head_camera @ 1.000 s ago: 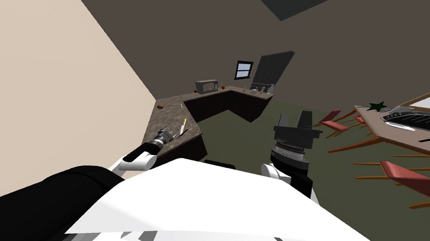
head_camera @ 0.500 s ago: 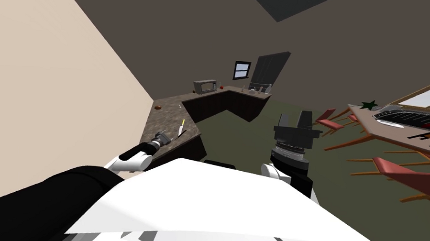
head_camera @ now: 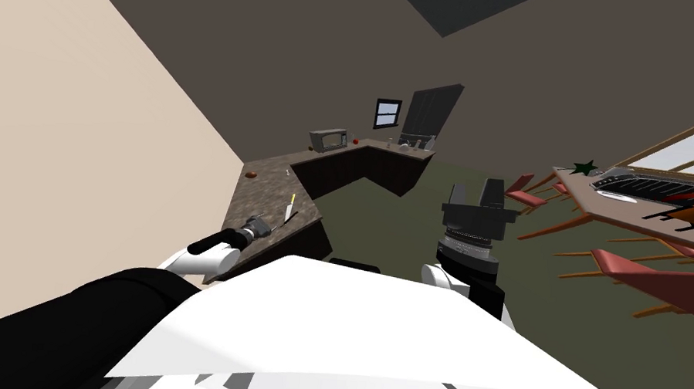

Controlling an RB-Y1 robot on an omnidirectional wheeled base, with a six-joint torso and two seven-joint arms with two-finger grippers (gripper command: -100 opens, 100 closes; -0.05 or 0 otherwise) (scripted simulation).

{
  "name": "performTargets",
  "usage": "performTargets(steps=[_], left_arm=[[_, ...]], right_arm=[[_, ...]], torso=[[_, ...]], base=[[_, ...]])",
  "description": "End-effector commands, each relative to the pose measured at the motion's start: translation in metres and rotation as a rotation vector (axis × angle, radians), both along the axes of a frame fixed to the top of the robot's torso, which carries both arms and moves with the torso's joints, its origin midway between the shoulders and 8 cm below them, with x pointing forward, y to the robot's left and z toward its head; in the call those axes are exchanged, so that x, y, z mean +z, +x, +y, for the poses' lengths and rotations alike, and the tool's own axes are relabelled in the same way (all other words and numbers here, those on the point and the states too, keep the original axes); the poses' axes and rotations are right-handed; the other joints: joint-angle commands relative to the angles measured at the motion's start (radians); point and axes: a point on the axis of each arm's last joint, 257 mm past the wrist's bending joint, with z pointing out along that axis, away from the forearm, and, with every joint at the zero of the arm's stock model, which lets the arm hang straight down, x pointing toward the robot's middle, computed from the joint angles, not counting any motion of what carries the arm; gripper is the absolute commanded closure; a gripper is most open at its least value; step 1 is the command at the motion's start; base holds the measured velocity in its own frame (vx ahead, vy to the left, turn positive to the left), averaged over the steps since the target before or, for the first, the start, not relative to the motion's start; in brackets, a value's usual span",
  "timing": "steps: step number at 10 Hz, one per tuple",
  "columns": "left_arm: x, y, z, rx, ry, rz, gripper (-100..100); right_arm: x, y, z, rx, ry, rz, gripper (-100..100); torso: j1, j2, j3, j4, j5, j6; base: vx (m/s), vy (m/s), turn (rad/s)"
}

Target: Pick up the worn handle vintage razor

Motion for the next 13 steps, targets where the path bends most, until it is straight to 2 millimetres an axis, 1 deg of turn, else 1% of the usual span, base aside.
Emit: performTargets(steps=[1, 2, 3, 7, 11, 12, 13], left_arm=[[-0.007, -0.010, 0.008, 0.037, -0.040, 0.042, -100], [-0.011, -0.014, 0.009, 0.044, -0.044, 0.063, -100], [-0.014, -0.019, 0.015, 0.072, -0.077, 0.085, -100], [-0.028, -0.039, 0.024, 0.142, -0.150, 0.171, -100], [-0.040, -0.058, 0.028, 0.210, -0.219, 0.255, -100], [-0.041, -0.060, 0.028, 0.213, -0.220, 0.262, -100], [-0.045, -0.066, 0.029, 0.241, -0.252, 0.292, -100]], right_arm=[[0.000, 0.000, 0.000, 0.000, 0.000, 0.000, 0], [0.000, 0.000, 0.000, 0.000, 0.000, 0.000, 0], [0.000, 0.000, 0.000, 0.000, 0.000, 0.000, 0], [0.000, 0.000, 0.000, 0.000, 0.000, 0.000, 0], [0.000, 0.000, 0.000, 0.000, 0.000, 0.000, 0], [0.000, 0.000, 0.000, 0.000, 0.000, 0.000, 0], [0.000, 0.000, 0.000, 0.000, 0.000, 0.000, 0]], torso=[[0.000, 0.000, 0.000, 0.000, 0.000, 0.000], [0.000, -0.001, 0.000, 0.000, 0.000, 0.000], [0.000, -0.001, 0.000, 0.000, 0.000, 0.000], [0.000, -0.001, -0.001, 0.000, 0.000, 0.000], [0.000, -0.001, -0.001, 0.000, 0.000, 0.000], [0.000, -0.002, -0.001, 0.000, 0.000, 0.000], [0.000, -0.002, -0.001, 0.000, 0.000, 0.000]], base=[[0.029, -0.011, -0.066], [0.027, -0.008, -0.032], [0.030, -0.009, -0.052], [0.033, -0.007, -0.048], [0.039, -0.007, -0.045], [0.040, -0.006, -0.026], [0.045, -0.004, -0.044]])
